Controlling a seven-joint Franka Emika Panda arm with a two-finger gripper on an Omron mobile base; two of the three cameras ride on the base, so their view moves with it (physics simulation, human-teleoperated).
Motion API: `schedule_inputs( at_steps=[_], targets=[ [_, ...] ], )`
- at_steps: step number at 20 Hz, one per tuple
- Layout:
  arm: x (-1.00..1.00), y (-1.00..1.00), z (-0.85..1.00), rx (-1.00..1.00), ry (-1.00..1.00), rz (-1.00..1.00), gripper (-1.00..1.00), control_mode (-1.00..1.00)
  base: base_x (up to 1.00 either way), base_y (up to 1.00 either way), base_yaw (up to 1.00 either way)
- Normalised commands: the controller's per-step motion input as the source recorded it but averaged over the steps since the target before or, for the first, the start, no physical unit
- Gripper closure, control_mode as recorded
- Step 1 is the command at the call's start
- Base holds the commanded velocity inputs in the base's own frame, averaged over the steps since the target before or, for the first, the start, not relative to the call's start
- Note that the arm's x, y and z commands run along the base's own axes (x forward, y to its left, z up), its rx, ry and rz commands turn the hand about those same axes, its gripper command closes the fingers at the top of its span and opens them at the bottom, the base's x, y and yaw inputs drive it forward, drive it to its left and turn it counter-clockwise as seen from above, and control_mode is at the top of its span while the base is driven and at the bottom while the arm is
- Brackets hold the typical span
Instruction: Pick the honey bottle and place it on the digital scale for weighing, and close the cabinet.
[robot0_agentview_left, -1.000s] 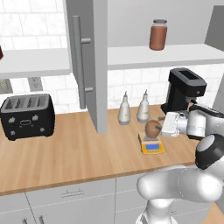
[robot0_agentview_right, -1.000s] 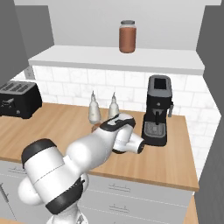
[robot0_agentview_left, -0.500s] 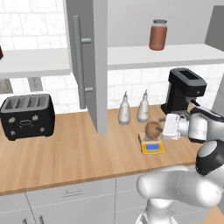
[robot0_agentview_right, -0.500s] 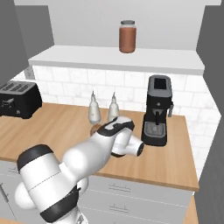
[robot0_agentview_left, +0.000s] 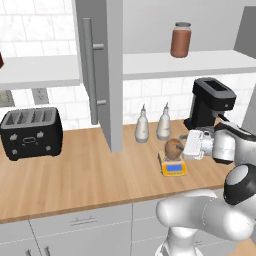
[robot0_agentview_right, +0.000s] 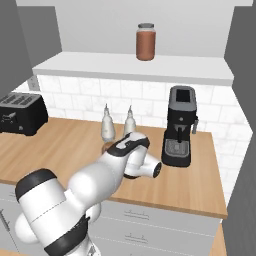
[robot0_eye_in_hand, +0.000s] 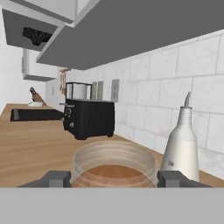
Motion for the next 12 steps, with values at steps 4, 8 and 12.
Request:
schedule_inputs(
  at_steps=[4, 8, 12],
  targets=[
    [-0.02, -0.03, 0.0, 0.0, -0.05, 0.04, -1.0, -1.0, 0.0, 0.0, 0.0],
    [-0.01, 0.0, 0.0, 0.0, -0.05, 0.03, -1.0, -1.0, 0.0, 0.0, 0.0],
    [0.0, 0.0, 0.0, 0.0, 0.0, 0.01, -1.0, -1.0, 0.0, 0.0, 0.0]
  ],
)
